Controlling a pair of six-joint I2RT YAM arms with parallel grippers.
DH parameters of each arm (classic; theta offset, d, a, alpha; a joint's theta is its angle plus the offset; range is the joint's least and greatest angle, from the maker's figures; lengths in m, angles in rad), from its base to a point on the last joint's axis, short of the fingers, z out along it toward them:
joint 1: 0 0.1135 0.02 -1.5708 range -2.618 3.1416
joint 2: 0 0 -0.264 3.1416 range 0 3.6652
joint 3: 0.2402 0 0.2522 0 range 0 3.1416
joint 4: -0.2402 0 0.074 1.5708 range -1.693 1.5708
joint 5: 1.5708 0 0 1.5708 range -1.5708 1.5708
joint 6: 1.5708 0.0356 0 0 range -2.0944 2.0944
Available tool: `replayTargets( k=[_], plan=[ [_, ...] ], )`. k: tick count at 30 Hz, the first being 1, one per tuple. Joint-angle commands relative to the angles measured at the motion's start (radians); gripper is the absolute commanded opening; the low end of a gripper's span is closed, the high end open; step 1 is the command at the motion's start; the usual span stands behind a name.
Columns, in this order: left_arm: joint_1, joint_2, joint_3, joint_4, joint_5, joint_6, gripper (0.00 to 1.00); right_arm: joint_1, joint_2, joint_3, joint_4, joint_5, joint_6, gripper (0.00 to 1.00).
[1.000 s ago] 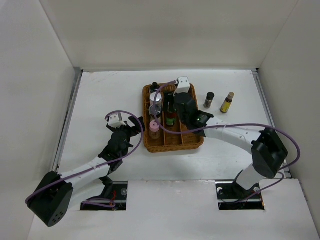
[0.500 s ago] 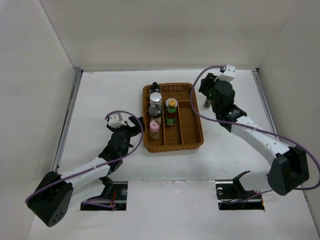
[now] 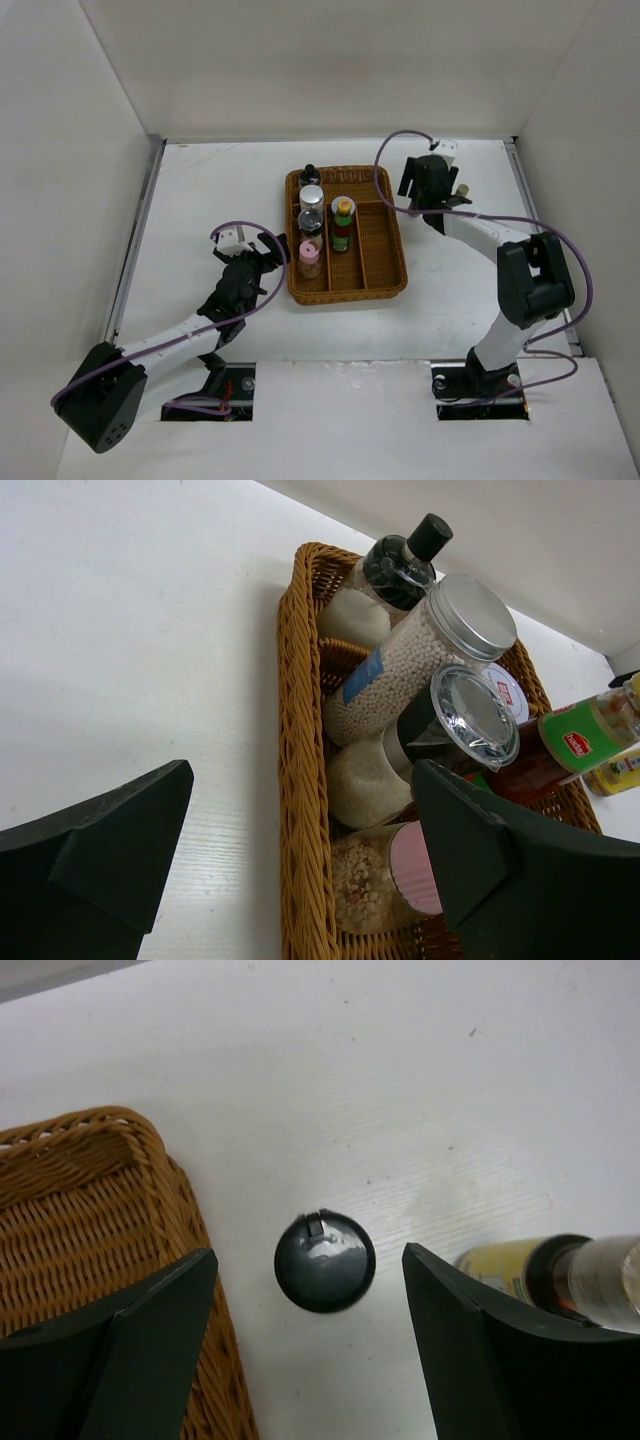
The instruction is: Organize the condiment bottles
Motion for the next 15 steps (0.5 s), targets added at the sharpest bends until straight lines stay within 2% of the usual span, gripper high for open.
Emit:
replayTargets(
  k=[1,5,12,15],
  plan=[
    [0.005,0.012,0.008,0.064,0.007,-0.007,0.93,-0.012,0.045,0.082,0.032,-0.015,0.001,0.78],
    [0.011,0.012,0.008,0.064,0.007,-0.007,0.93,-0.016,0.101,0.125,0.029,-0.010,0.003,0.71],
    [0.023,0.010,0.003,0.064,0.008,-0.007,0.93,-0.016,0.131,0.130,-0.001,0.021,0.012,0.72],
    [0.020,0.023,0.008,0.065,0.011,-0.007,0.93,-0.016,0.130,0.110,0.006,0.019,0.018,0.59]
  ],
)
